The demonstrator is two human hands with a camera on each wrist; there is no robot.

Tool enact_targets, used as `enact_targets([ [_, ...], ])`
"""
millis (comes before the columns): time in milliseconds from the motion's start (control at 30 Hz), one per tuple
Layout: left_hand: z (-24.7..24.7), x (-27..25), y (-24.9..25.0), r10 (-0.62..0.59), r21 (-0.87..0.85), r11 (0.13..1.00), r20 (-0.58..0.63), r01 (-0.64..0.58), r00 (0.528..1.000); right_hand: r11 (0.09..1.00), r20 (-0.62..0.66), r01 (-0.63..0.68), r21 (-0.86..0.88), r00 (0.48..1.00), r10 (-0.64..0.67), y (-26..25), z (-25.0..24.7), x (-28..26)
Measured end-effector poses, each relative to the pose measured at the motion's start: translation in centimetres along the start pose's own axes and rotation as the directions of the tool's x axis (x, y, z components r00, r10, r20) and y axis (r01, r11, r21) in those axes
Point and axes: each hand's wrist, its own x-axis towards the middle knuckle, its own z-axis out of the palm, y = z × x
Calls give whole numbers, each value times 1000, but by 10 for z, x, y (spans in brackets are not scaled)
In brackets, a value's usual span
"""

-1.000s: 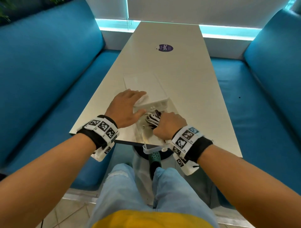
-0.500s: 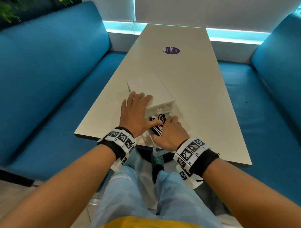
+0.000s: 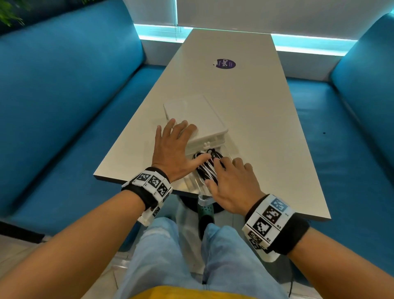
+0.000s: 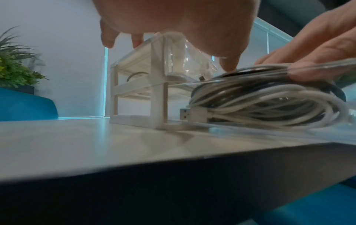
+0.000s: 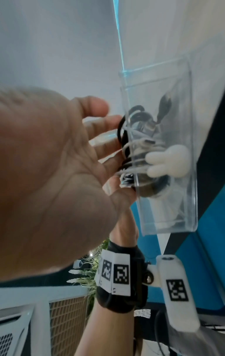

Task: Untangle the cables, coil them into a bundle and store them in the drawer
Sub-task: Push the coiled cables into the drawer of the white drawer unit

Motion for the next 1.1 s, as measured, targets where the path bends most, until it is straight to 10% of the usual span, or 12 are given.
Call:
enact_targets([
  [833, 7, 2, -7, 140, -32, 988, -207, -150, 968, 972, 97, 213, 100, 970, -223, 14, -4, 3],
  [1100, 3, 4, -8, 76, -156, 983, -111, -93, 991, 976, 113, 212, 46, 970, -216, 10, -4, 6],
])
